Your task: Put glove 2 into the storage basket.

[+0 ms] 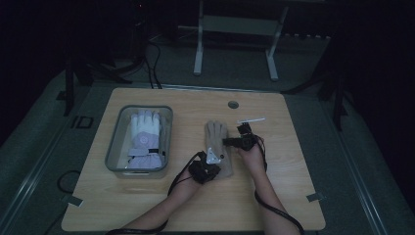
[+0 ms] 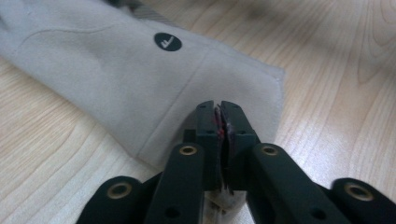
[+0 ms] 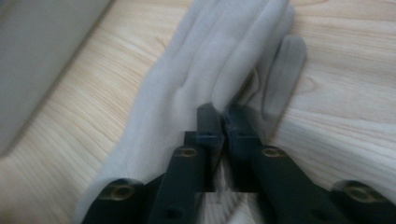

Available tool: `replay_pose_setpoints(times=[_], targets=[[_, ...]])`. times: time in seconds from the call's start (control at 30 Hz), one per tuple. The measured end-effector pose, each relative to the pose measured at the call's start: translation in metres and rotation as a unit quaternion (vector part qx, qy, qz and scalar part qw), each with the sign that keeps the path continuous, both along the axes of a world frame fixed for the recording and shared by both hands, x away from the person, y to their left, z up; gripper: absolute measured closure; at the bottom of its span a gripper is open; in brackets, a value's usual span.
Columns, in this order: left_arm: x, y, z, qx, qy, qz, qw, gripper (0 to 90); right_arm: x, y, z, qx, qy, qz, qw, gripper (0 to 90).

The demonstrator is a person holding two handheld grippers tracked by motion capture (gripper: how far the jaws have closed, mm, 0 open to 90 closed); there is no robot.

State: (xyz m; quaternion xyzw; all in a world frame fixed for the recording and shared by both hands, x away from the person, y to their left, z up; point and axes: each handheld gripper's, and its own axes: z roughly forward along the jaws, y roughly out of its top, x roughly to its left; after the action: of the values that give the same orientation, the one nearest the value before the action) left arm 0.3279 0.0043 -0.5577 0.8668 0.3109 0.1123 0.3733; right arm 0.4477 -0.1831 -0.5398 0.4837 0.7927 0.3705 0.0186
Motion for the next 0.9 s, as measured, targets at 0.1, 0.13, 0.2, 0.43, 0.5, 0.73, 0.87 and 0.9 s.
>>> replay_pose_setpoints(times=[0.1,0.13,0.2,0.43,0.5,0.73,0.87,0.9], targets=[[-0.002,0.001,-0.001,0.003,-0.007,-0.001,1.0000,88.4,-0.003,0.000,0.006,-0.024,-0.030,-0.009,0.9992,87.8],[-0.002,0.001,-0.001,0.006,-0.009,-0.002,0.9999,88.4,-0.003,0.000,0.007,-0.026,-0.031,-0.012,0.9991,87.8],[-0.003,0.001,-0.001,0.008,-0.012,0.001,0.9999,88.3,-0.003,0.001,0.008,-0.034,-0.034,-0.011,0.9988,87.8],[-0.001,0.002,-0.001,0.011,-0.008,-0.003,0.9999,88.1,0.000,0.006,0.005,-0.065,-0.024,-0.043,0.9966,62.7],[-0.001,0.002,-0.001,0.010,-0.006,-0.004,0.9999,88.2,0.002,0.003,0.007,-0.030,-0.017,-0.058,0.9977,49.3],[0.000,0.003,-0.001,0.007,-0.004,-0.005,1.0000,88.2,0.007,0.007,0.002,-0.005,0.003,-0.048,0.9988,39.6],[0.000,0.004,-0.001,0.005,-0.004,-0.005,1.0000,88.3,0.010,0.009,-0.007,-0.007,0.025,-0.041,0.9988,42.4],[-0.001,0.004,-0.002,0.003,-0.003,-0.004,1.0000,88.2,0.010,0.009,-0.007,-0.009,0.024,-0.040,0.9989,45.1]])
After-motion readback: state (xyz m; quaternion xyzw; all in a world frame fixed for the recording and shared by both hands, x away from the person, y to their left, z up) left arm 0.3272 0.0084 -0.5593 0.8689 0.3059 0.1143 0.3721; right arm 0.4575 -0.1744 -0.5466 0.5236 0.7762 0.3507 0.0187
